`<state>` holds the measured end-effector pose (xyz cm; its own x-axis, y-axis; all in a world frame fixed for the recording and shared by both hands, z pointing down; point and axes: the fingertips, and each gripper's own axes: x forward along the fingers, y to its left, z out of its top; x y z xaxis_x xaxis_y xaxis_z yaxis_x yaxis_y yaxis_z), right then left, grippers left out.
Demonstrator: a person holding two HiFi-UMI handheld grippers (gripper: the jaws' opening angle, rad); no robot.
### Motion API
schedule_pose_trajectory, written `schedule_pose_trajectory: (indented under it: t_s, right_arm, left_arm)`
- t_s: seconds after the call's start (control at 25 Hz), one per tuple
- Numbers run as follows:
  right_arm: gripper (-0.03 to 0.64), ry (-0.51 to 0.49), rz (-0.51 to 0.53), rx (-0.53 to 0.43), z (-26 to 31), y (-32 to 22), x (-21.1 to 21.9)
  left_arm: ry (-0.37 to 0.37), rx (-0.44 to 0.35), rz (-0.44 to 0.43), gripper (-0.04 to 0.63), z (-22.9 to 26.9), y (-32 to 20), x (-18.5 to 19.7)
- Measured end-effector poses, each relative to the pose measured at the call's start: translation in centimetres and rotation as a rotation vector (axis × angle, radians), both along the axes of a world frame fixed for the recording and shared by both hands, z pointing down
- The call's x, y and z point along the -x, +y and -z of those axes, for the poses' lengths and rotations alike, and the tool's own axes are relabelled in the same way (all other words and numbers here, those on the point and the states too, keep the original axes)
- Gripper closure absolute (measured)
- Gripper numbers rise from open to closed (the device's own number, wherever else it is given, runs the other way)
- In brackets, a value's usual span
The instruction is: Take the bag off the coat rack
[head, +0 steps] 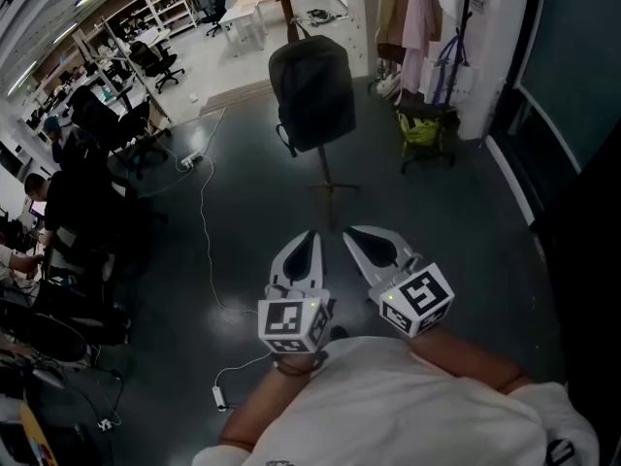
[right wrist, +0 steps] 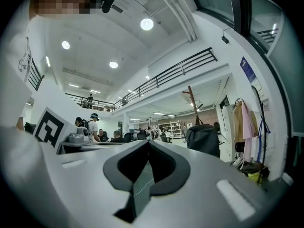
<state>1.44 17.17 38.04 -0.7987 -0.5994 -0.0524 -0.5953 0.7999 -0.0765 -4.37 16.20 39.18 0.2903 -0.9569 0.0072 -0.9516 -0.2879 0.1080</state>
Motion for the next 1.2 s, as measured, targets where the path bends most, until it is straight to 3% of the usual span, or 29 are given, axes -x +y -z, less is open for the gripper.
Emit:
schedule_pose_trajectory:
  t_s: [0.24, 0.44, 0.88, 1.2]
  right_arm:
    - [0.614, -0.023, -0.072, -0.023, 1.3, -5.4, 4.4]
    - [0.614, 0.002, -0.091, -0.012, 0.5, -8.3, 7.3]
    - [0.612, -0.004, -0.093, 0.022, -0.5, -13.5, 8.8]
    - [0.612, -0.033, -0.076, 0.024, -0.6, -20.4, 8.6]
  left_arm:
    - [0.020, -0.006, -0.044, 0.589, 0.6, -5.3, 5.2]
    - [0.036, 0.017, -0.079, 0.589, -0.7, -8.3, 7.2]
    - [0.022, 0.033, -0.083, 0.589, -1.2, -13.4, 8.5]
    - [0.019, 0.039, -0.075, 0.589, -2.1, -19.7, 8.6]
